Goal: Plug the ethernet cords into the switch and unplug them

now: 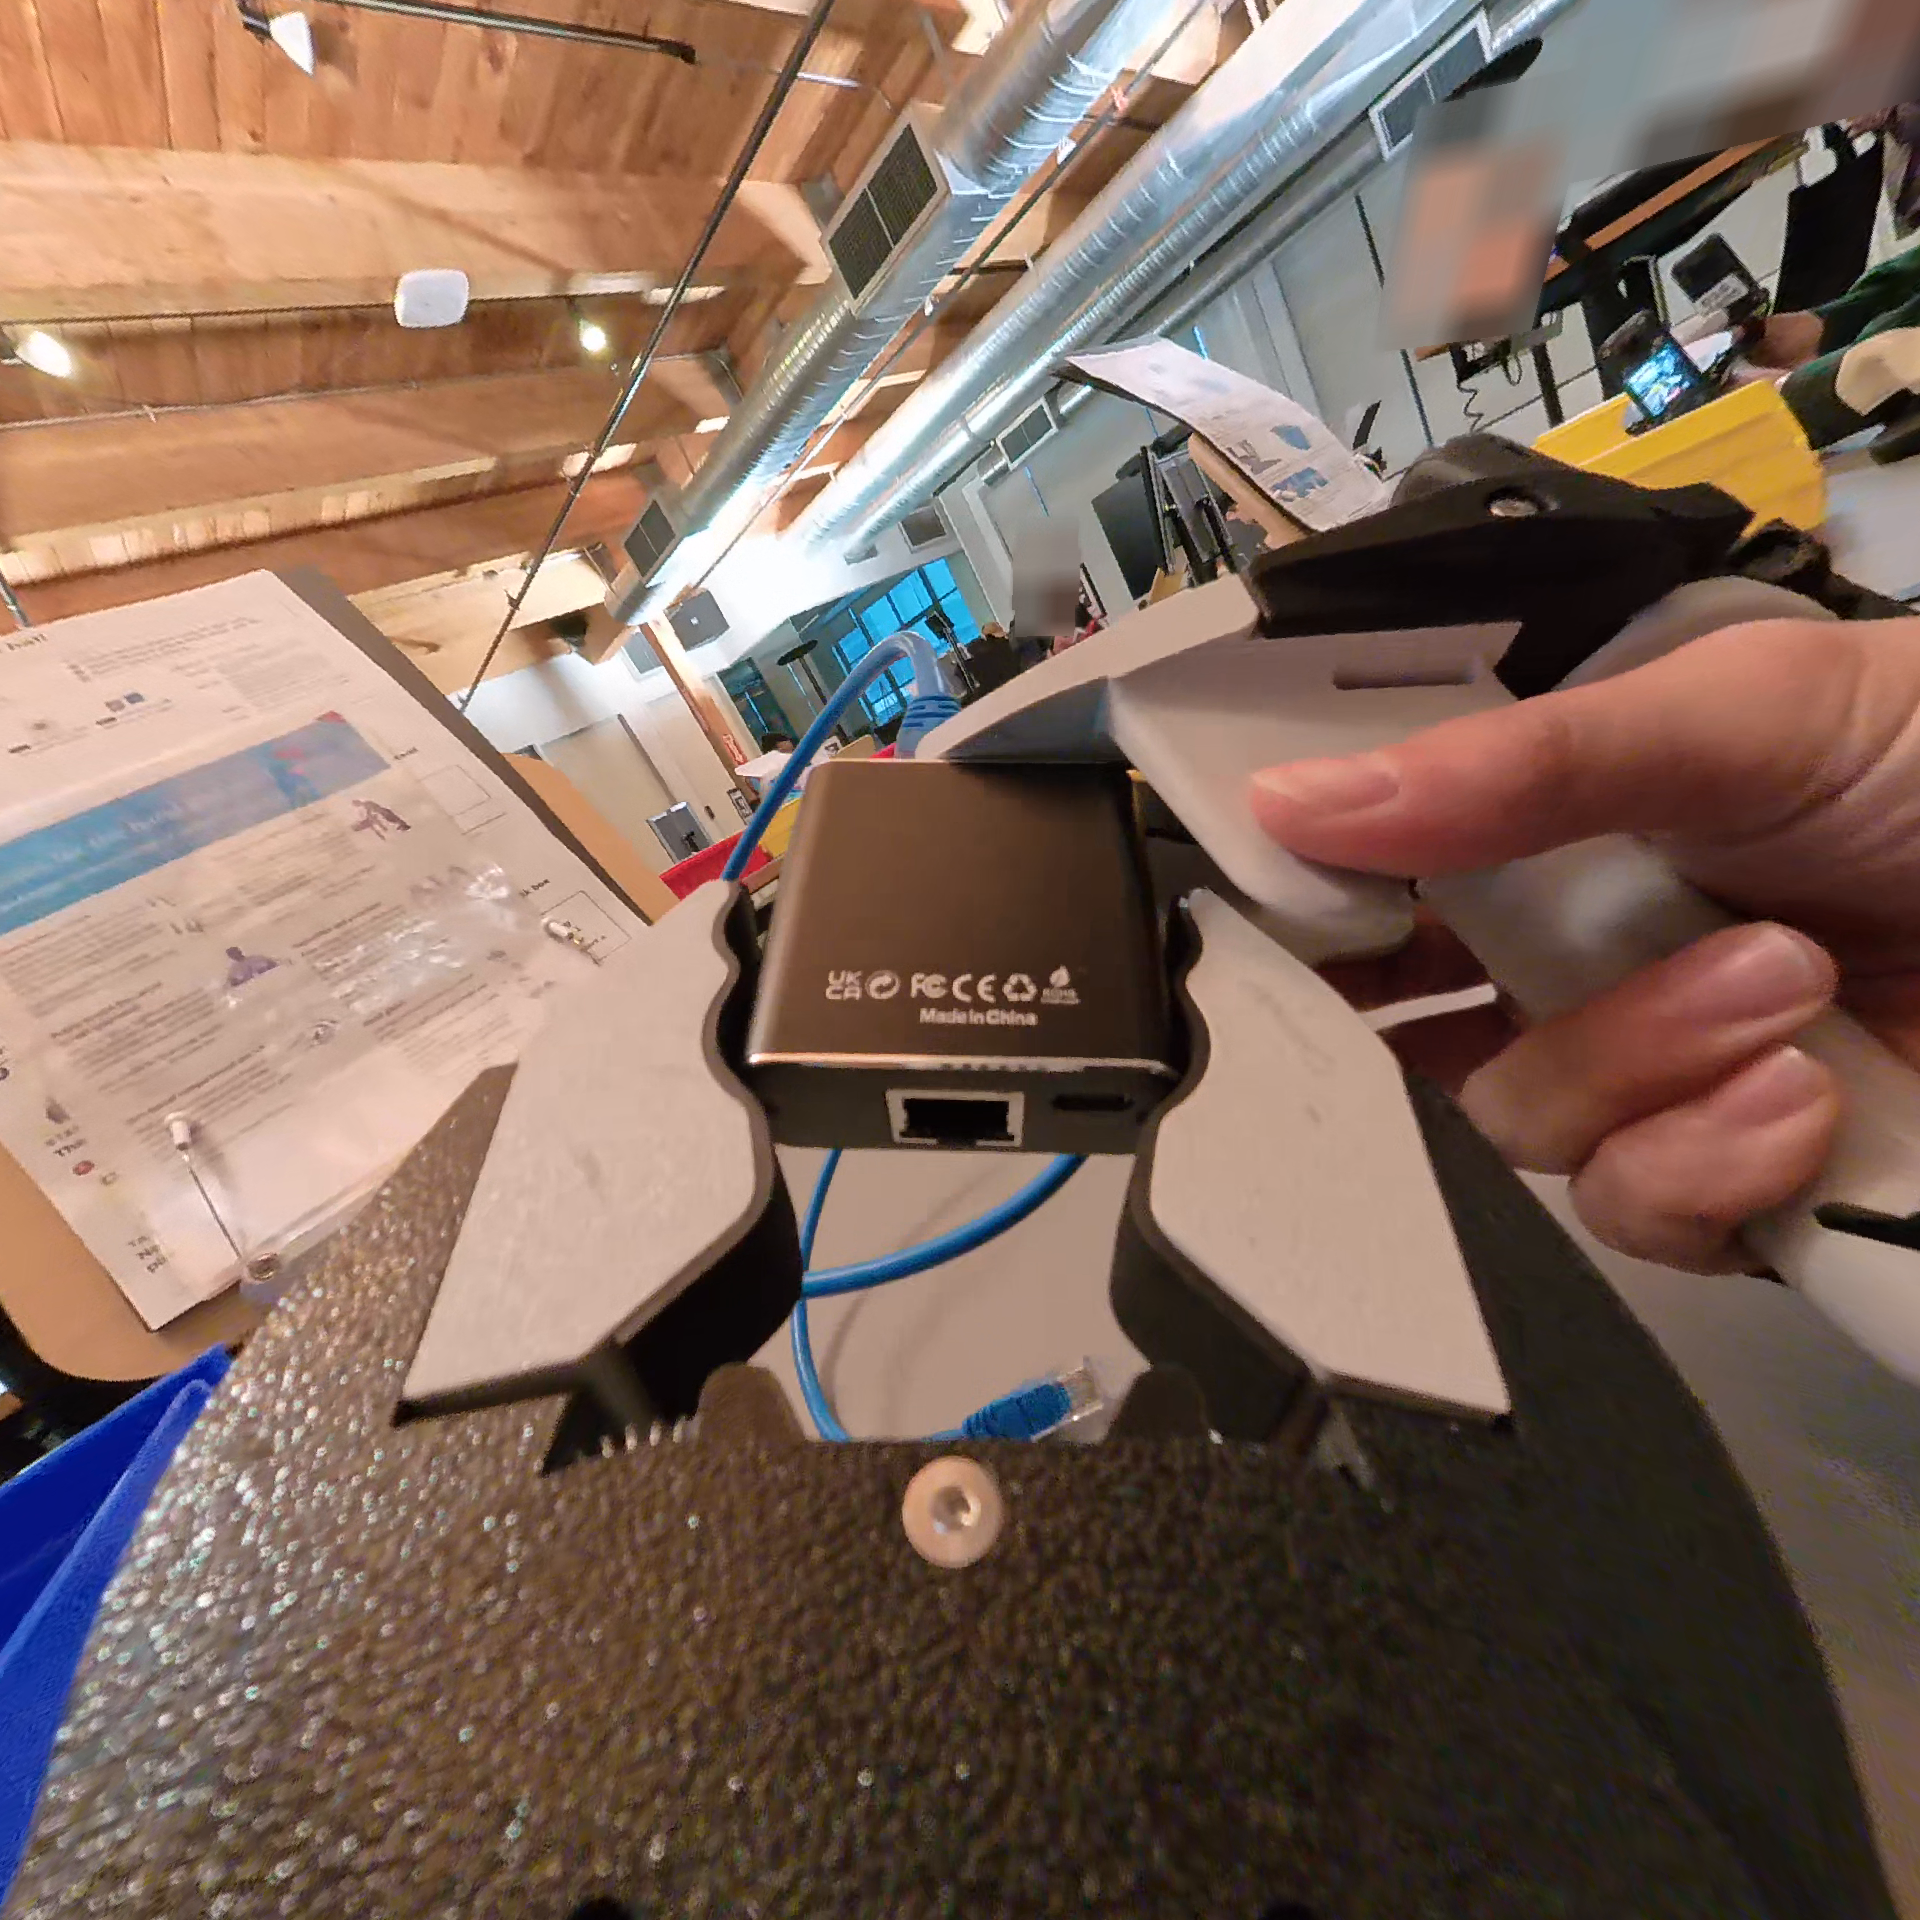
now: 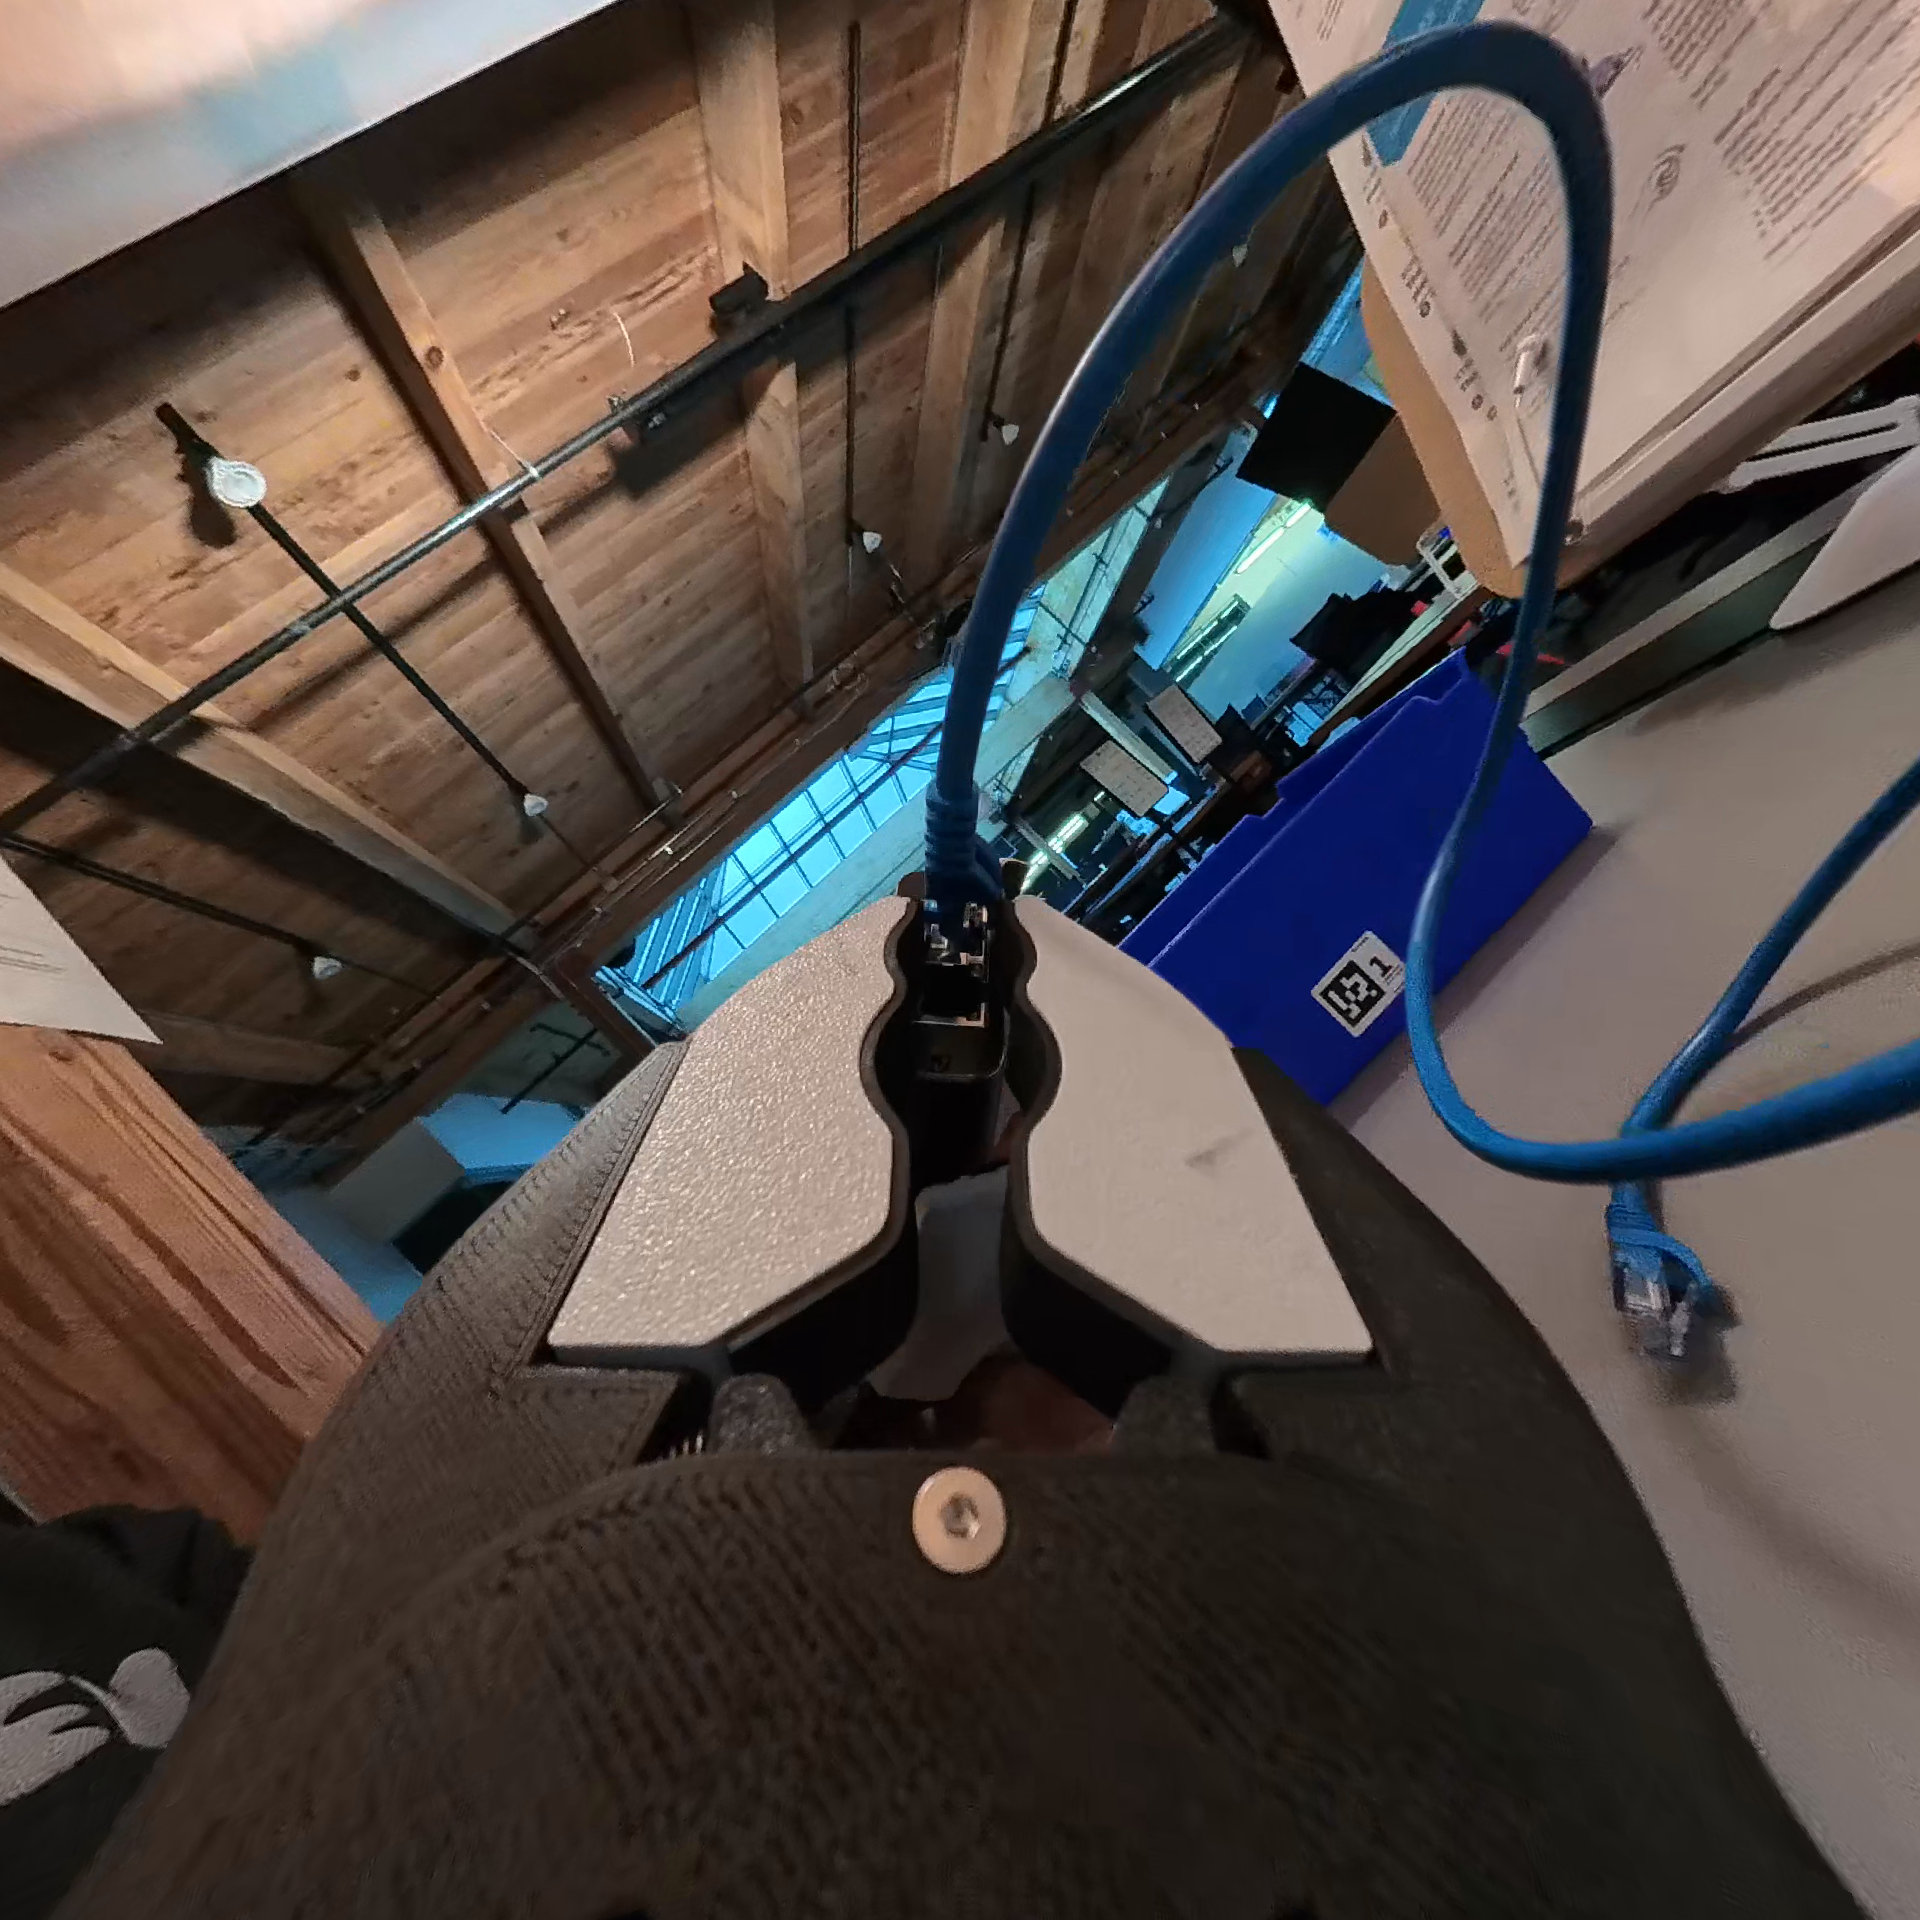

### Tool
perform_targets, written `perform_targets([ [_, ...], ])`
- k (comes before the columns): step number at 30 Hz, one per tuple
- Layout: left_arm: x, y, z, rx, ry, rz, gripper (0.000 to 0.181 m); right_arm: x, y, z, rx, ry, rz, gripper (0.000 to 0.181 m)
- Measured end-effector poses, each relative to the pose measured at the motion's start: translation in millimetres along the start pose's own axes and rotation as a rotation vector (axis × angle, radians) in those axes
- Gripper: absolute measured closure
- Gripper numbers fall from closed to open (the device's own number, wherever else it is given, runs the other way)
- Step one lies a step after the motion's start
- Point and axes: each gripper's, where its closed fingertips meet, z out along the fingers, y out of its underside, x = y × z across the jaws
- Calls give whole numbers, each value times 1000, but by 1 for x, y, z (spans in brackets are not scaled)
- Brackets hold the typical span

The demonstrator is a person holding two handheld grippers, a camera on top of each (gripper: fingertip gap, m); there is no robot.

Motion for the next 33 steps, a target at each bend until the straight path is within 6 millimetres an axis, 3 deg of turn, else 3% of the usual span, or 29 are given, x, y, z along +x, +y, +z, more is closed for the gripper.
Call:
perform_targets([
  [14, 1, 6, -1, -5, 29, -4, 107, 5, 4, -1, -11, -5, -49, 169],
  [19, -6, 0, -4, -9, -25, 99, 107, 0, 3, 4, 27, -68, 1, 168],
  [24, -10, 1, -4, 16, -23, 21, 107, -1, 2, 10, -1, -38, -56, 169],
  [28, -6, -1, -6, 27, -17, 27, 107, 2, -30, -1, 124, -61, -23, 169],
  [33, -15, 1, -10, 22, -26, -33, 107, -16, -49, -8, -11, 11, -325, 169],
])
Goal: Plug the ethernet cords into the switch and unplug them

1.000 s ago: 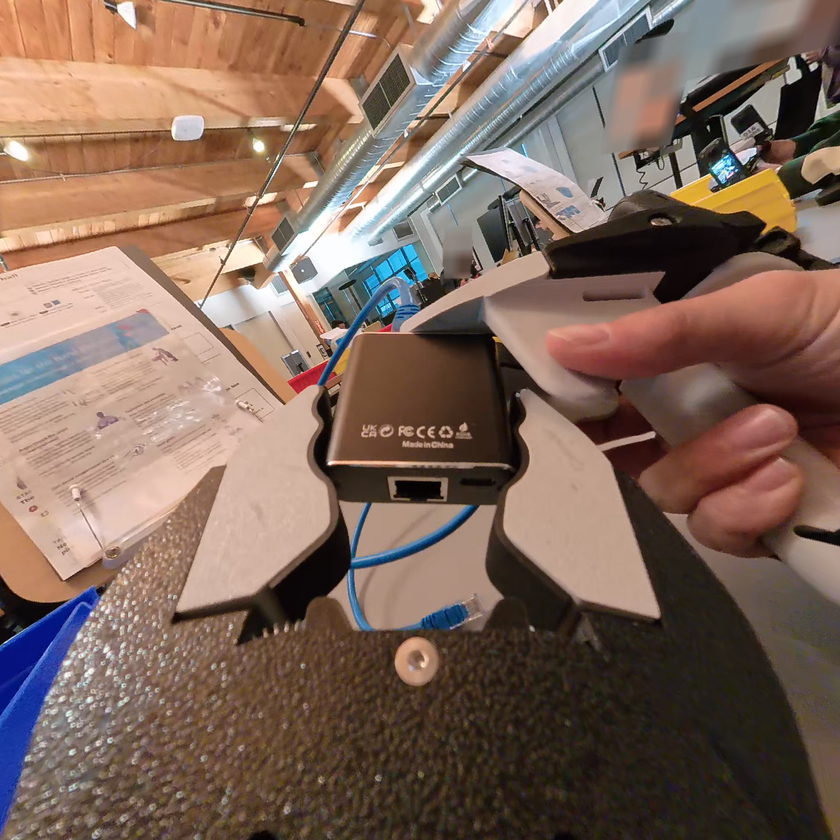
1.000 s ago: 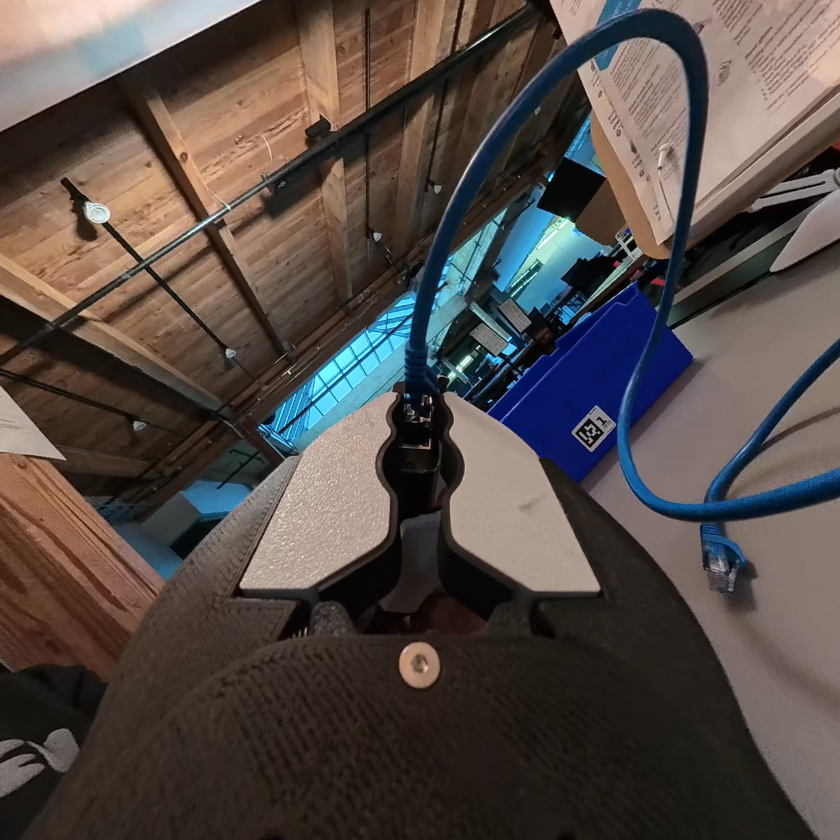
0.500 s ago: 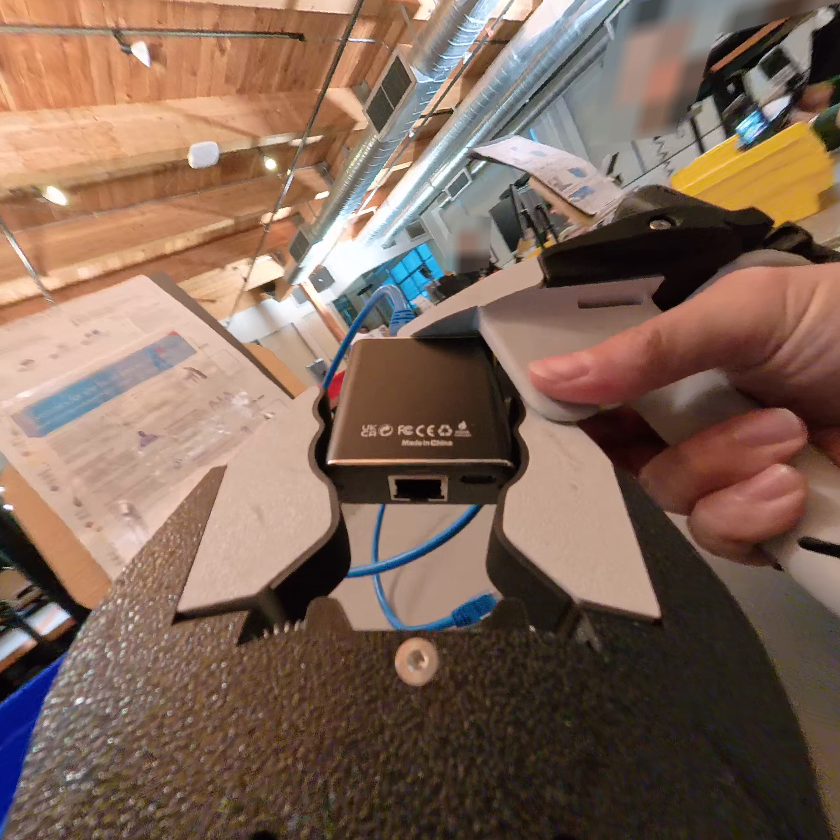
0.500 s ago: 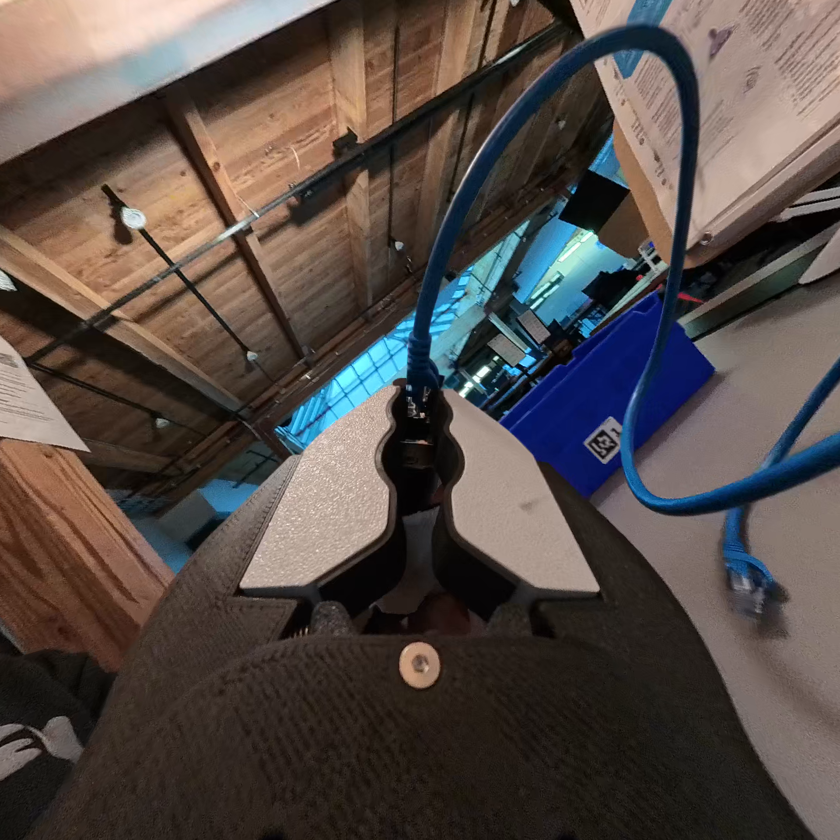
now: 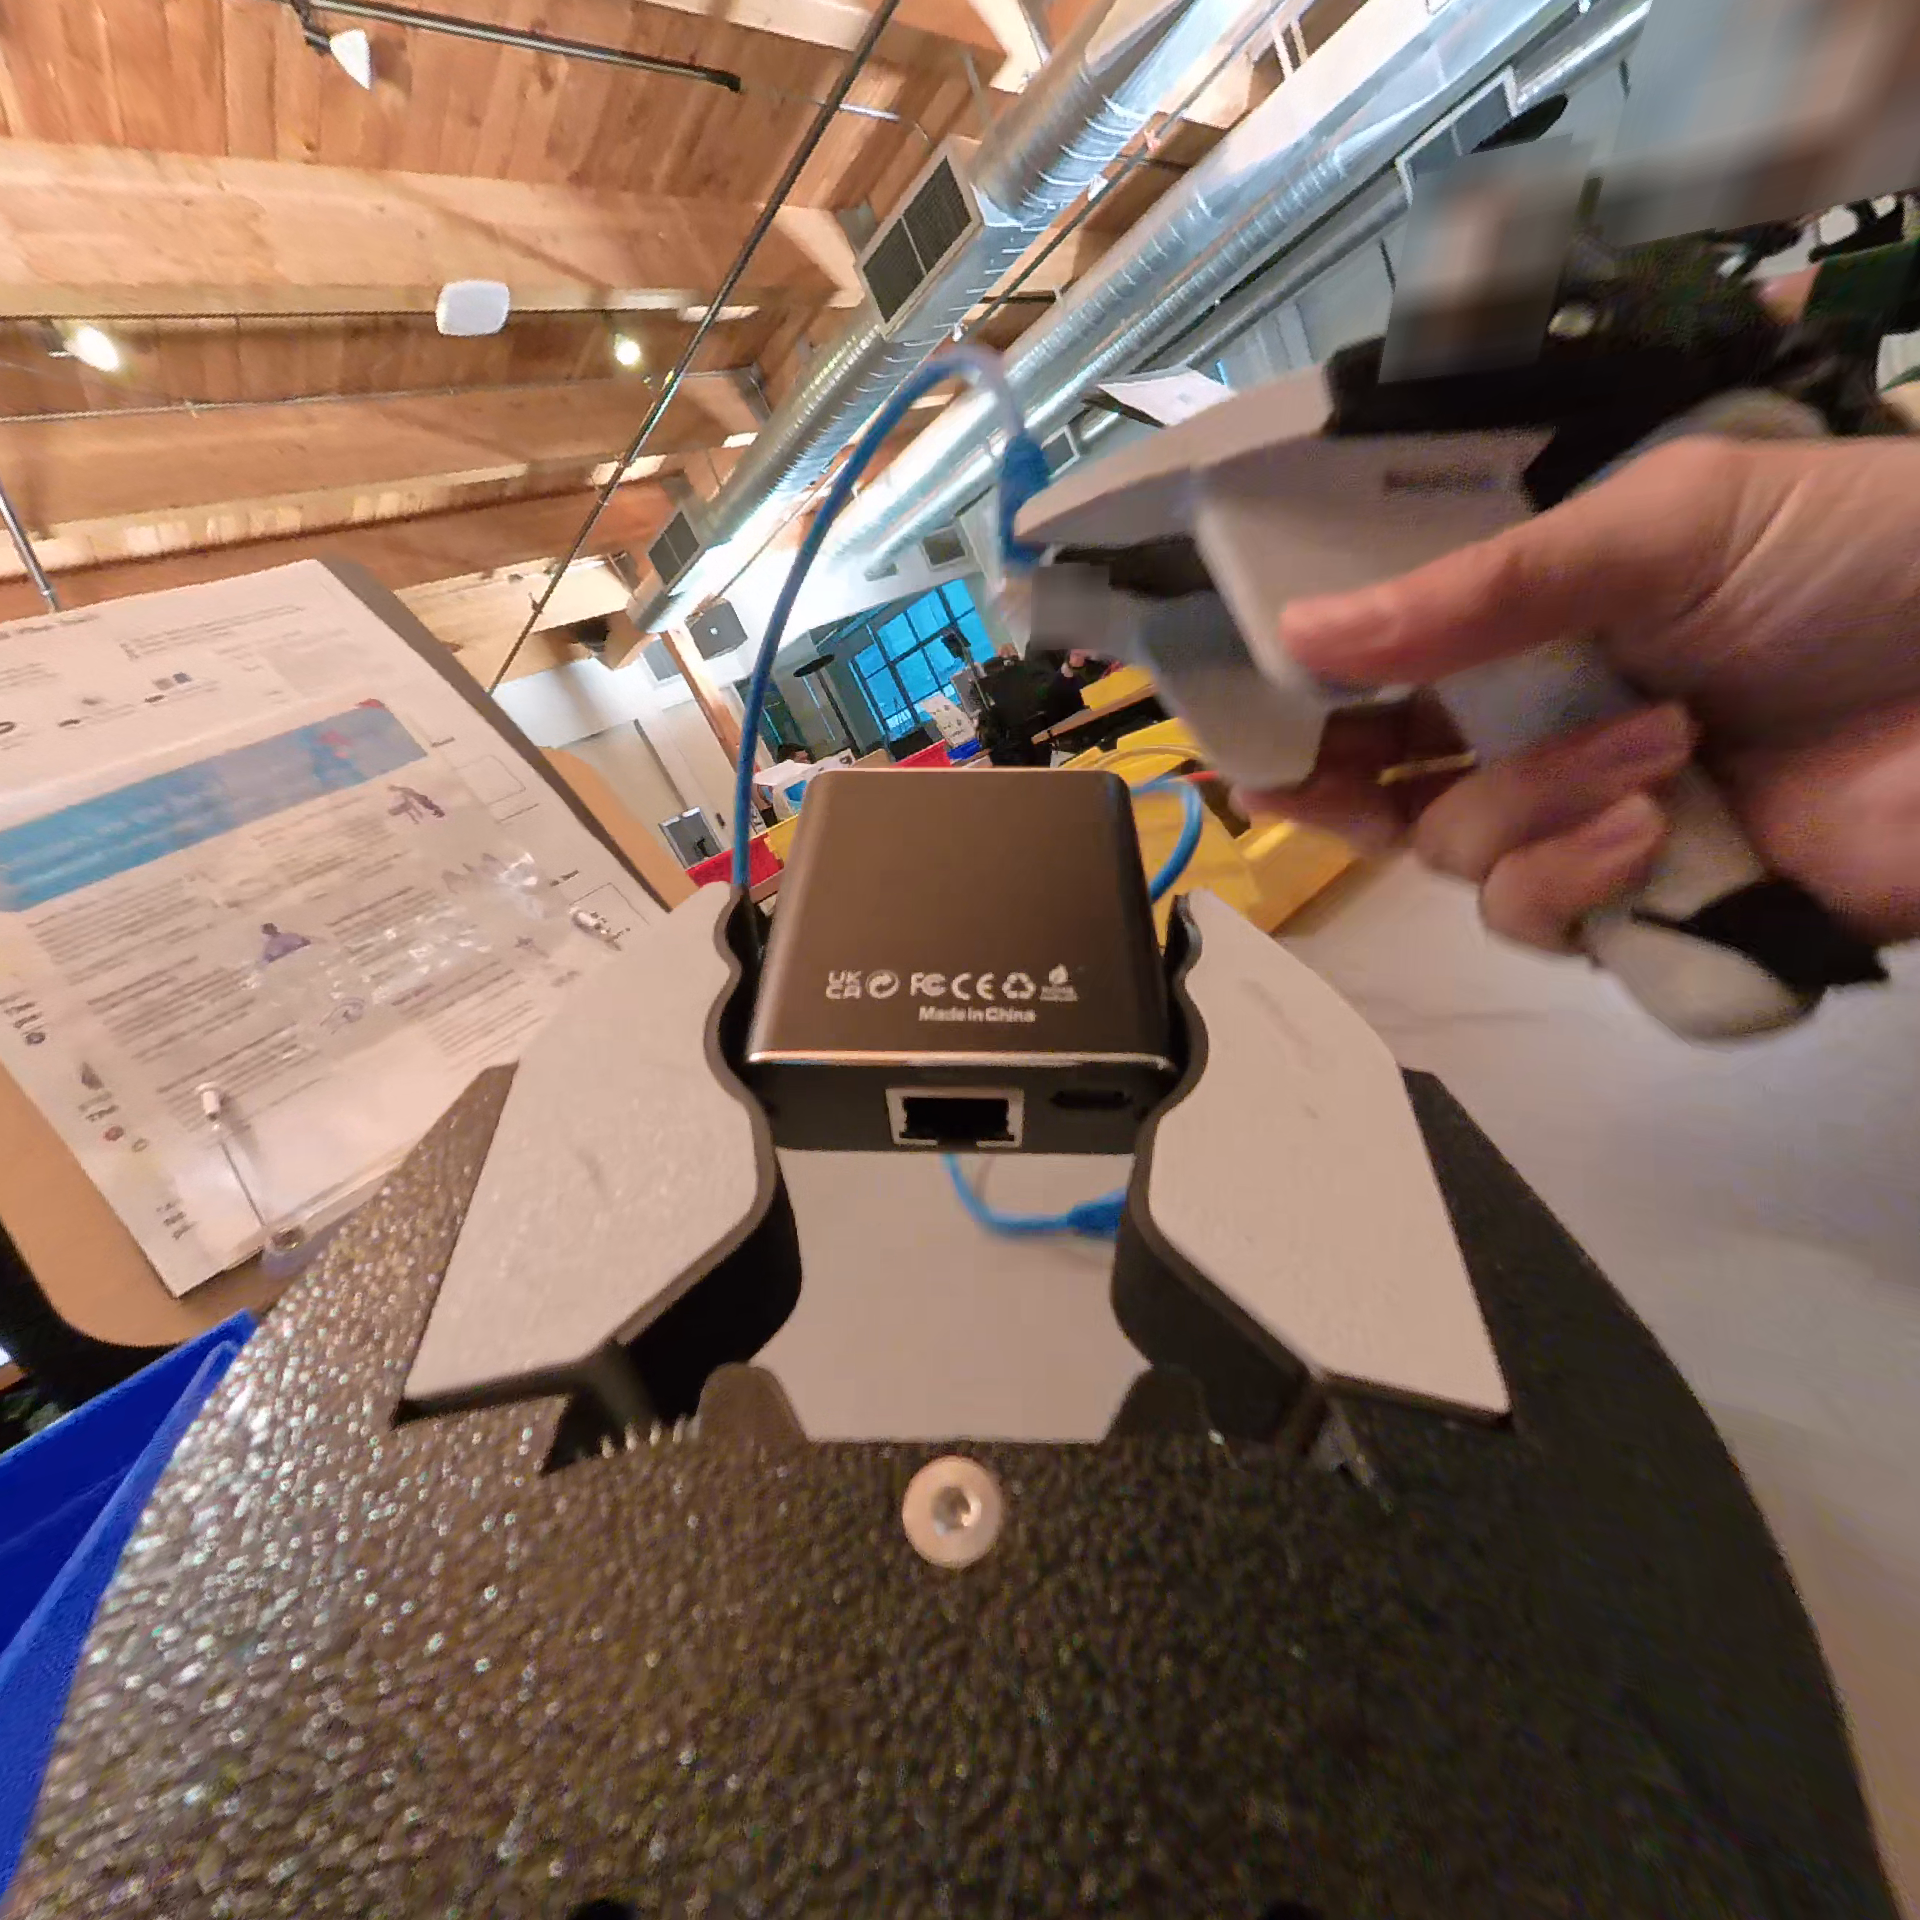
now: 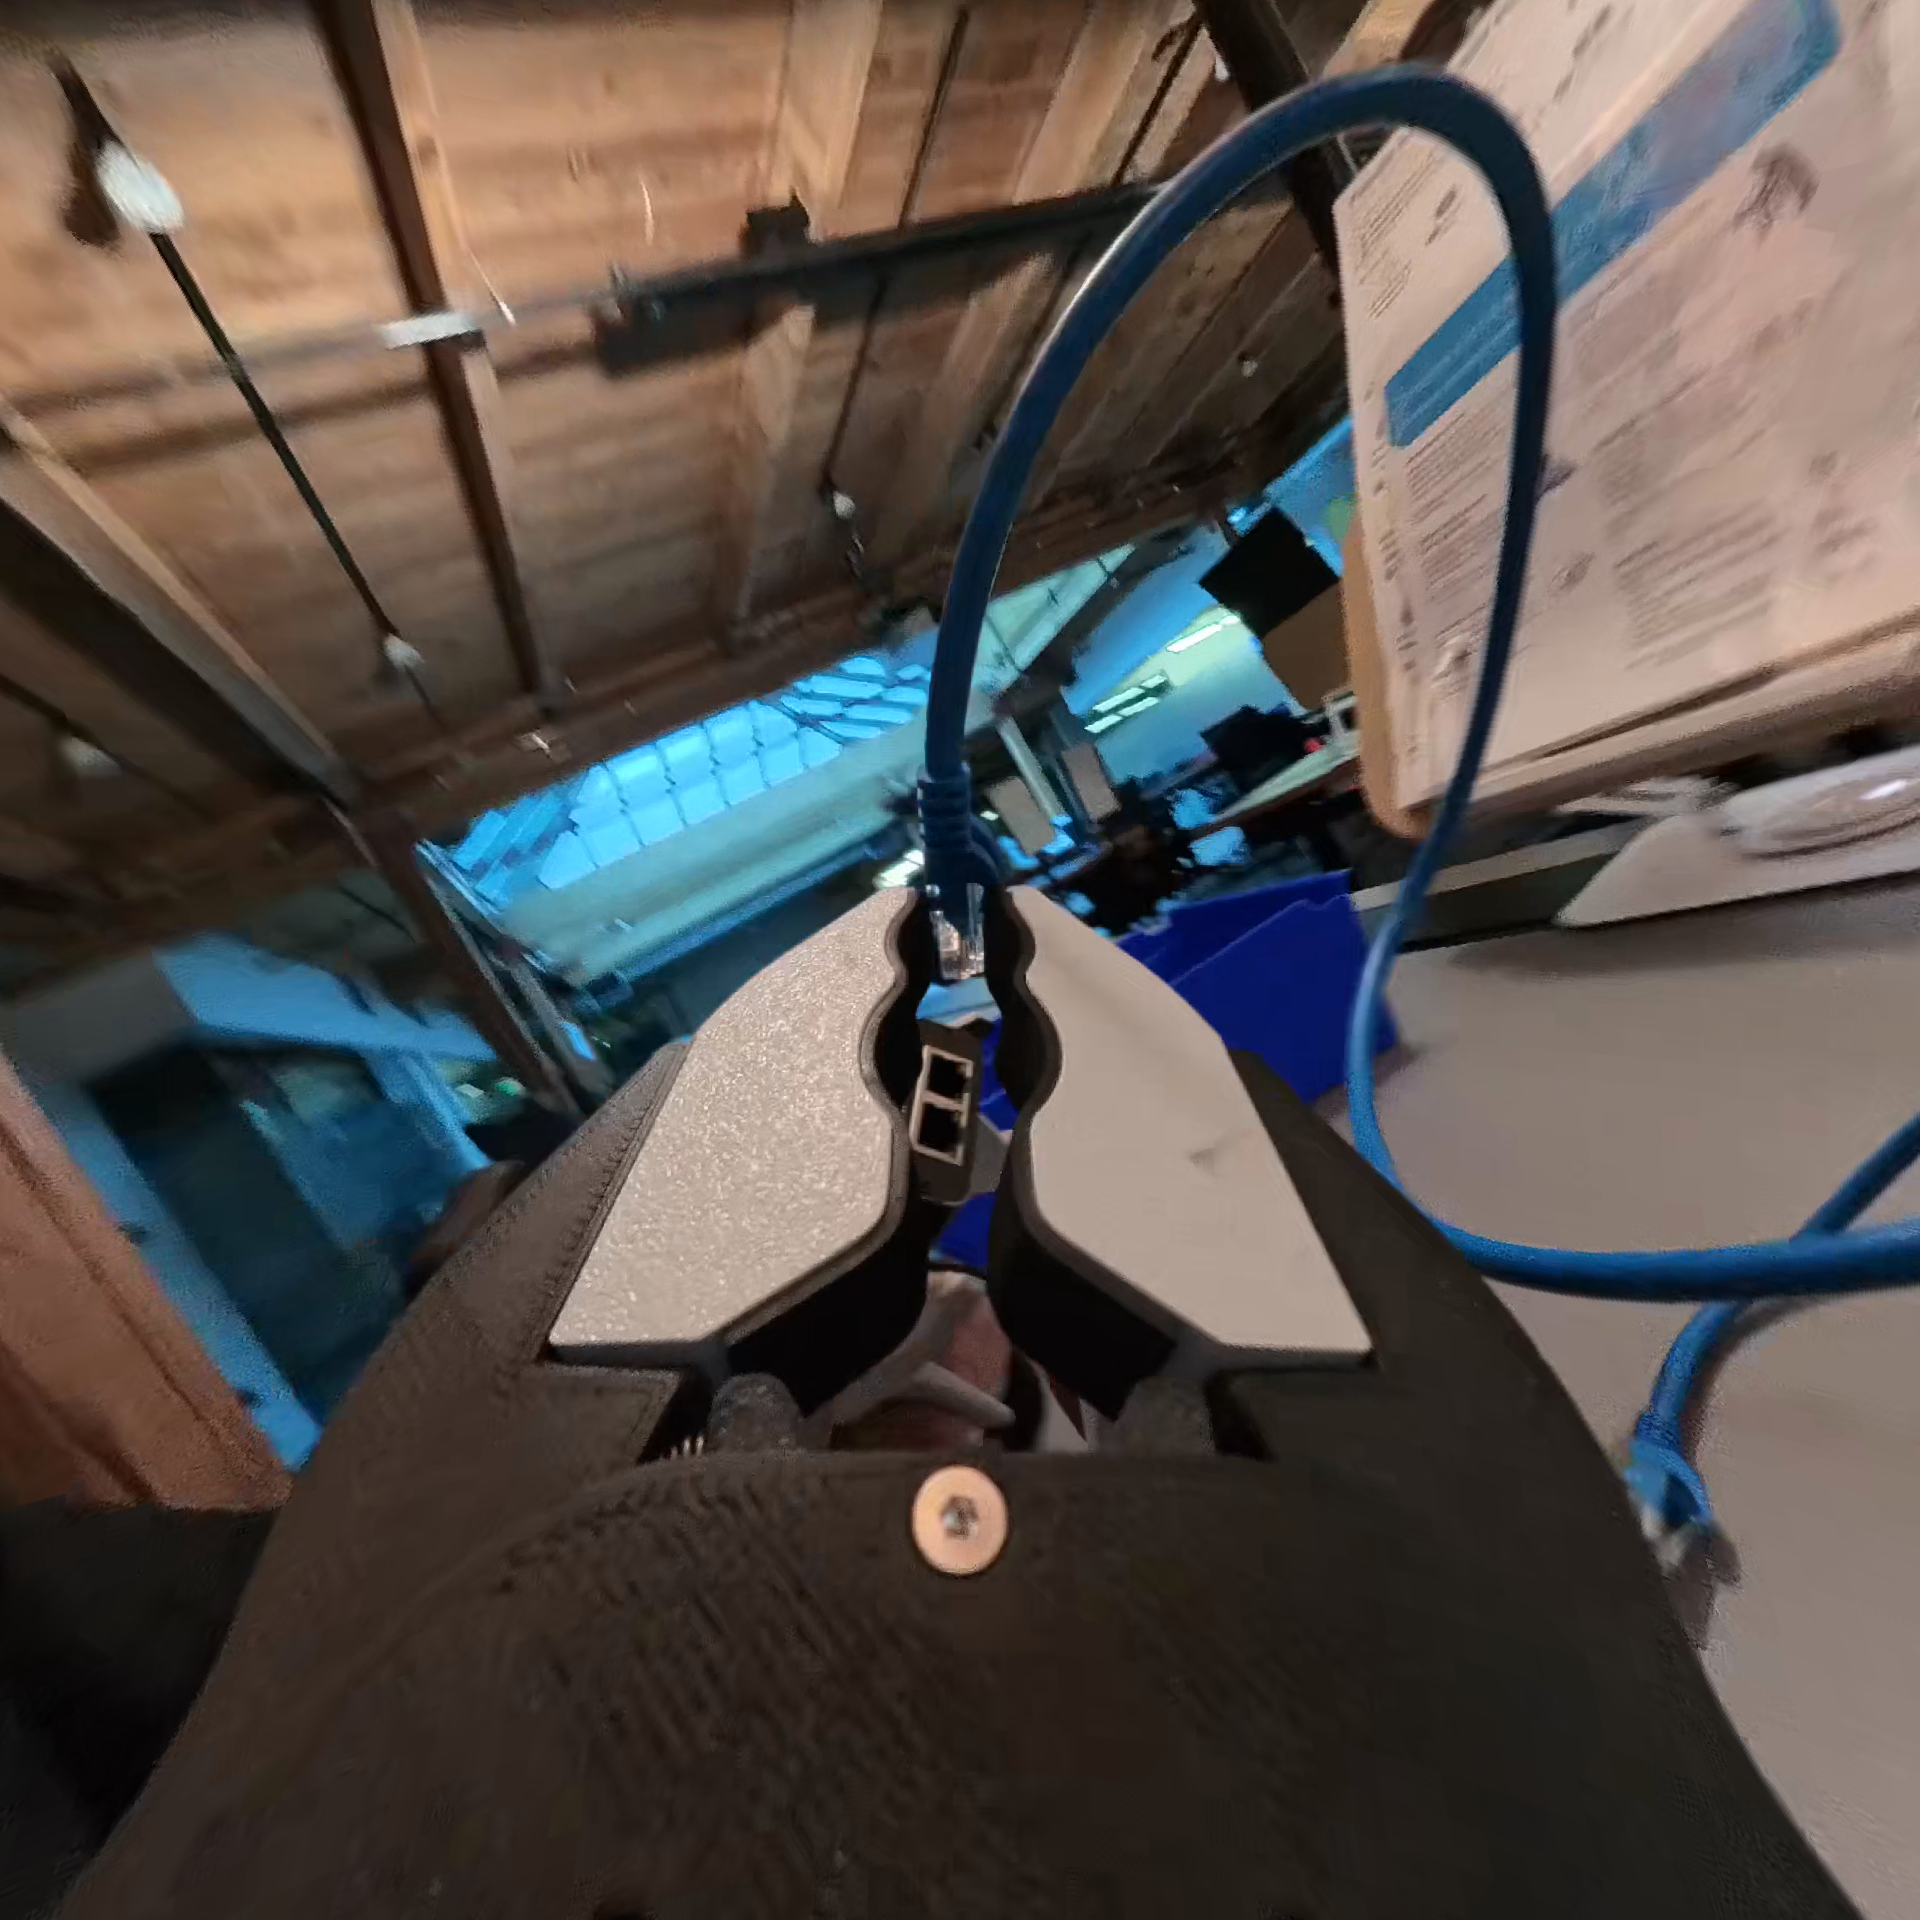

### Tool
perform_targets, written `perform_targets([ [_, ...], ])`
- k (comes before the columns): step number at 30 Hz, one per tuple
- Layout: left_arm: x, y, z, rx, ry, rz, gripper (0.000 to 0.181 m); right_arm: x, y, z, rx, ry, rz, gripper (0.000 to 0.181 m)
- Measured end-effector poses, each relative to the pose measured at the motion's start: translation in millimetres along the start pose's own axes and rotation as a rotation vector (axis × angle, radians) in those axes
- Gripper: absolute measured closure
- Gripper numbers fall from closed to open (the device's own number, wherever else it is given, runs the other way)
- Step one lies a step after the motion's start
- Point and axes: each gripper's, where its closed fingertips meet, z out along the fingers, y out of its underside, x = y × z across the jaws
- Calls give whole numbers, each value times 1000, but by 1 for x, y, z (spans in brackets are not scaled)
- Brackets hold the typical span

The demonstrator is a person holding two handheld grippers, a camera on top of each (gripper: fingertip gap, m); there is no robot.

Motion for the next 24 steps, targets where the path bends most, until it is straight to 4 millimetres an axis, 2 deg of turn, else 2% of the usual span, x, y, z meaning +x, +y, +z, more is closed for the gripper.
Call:
perform_targets([
  [3, -8, 5, -5, -11, -14, -25, 107, -1, -31, -13, -116, 22, -144, 169],
  [7, -12, 11, -6, -22, -14, -72, 107, -3, -98, -34, -176, 41, -266, 169],
  [10, -13, 13, -5, -26, -9, -102, 107, 17, -137, -51, -273, 64, -291, 168],
  [13, -13, 14, -5, -29, -6, -110, 107, 51, -171, -70, -311, 133, -304, 169],
  [14, -13, 15, -5, -30, -4, -114, 107, 61, -178, -77, -334, 125, -287, 169],
  [16, -13, 16, -5, -33, -4, -120, 107, 93, -193, -93, -338, 204, -270, 169],
  [19, -13, 17, -5, -33, -2, -132, 107, 134, -203, -113, -311, 257, -193, 169],
  [22, -14, 18, -6, -35, -1, -143, 107, 171, -198, -128, -299, 337, -118, 169],
  [24, -14, 18, -6, -35, 0, -154, 107, 193, -187, -139, -325, 401, -67, 169],
])
